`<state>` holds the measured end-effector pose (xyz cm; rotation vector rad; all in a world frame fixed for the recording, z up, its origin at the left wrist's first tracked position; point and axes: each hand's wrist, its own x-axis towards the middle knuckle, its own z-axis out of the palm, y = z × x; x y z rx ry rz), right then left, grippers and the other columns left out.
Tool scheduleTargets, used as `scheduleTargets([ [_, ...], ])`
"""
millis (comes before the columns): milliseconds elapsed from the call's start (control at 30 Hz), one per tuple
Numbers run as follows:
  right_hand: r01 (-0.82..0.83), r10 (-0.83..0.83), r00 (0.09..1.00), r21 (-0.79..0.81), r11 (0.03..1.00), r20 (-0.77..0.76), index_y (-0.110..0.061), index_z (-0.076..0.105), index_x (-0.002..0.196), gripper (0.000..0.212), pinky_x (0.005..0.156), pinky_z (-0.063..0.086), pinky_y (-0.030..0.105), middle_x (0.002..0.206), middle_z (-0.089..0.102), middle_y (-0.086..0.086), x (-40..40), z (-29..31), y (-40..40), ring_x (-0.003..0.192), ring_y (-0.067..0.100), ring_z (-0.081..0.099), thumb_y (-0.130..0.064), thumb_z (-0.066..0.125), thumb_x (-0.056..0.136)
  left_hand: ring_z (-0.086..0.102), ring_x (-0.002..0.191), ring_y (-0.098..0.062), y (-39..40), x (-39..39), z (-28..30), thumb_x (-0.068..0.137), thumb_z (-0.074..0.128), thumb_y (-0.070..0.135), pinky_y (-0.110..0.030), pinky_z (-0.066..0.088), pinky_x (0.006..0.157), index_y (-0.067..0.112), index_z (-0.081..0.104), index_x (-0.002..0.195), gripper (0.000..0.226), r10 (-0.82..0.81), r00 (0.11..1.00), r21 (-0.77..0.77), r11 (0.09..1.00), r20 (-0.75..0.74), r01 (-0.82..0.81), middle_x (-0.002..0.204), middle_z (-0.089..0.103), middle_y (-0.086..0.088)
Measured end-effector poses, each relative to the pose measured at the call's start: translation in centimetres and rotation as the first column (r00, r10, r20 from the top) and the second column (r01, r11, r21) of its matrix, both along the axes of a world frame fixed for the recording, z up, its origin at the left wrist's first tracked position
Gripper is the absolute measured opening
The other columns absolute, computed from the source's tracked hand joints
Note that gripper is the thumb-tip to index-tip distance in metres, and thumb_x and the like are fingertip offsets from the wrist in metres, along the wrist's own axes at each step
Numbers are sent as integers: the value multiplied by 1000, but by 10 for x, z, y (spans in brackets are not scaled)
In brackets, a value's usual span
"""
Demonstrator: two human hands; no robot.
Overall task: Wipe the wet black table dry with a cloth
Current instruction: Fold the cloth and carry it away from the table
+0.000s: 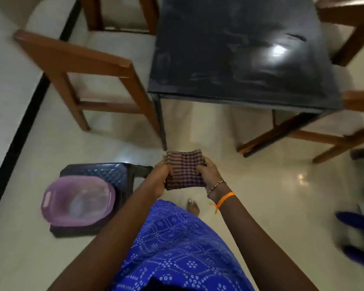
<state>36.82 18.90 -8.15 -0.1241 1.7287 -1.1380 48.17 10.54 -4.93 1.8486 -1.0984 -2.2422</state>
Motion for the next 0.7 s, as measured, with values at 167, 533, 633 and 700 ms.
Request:
scheduleTargets([
  [167,-284,284,959,40,958,13,-6,55,120,44,78,45,38,98,58,11,16,-11,-57,88,23,53,8,40,81,51,68,-17,-22,30,-8,77,31,-12,-26,42,54,18,55,86,39,231,972,14,973,36,-231,74,58,-4],
  [533,-921,916,359,90,379,-178,-11,52,126,51,88,51,35,112,62,11,156,-29,-182,103,27,58,5,47,79,65,88,-23,-35,173,-44,79,34,-19,-25,57,60,7,54,114,48,776,630,-140,624,0,-769,101,66,-15],
  [633,-973,962,152,136,185,-226,-10,50,129,50,92,45,33,119,60,14,202,-41,-199,109,29,56,5,46,81,63,86,-24,-37,204,-59,76,35,-20,-26,56,61,5,51,118,51,848,528,-160,526,34,-835,100,64,-16],
  [700,-977,962,37,194,93,-270,-8,50,128,49,92,42,31,123,58,16,228,-55,-208,112,31,54,4,46,82,62,97,-31,-39,223,-79,76,37,-18,-37,56,74,6,51,122,54,875,481,-144,484,58,-863,108,63,-20],
])
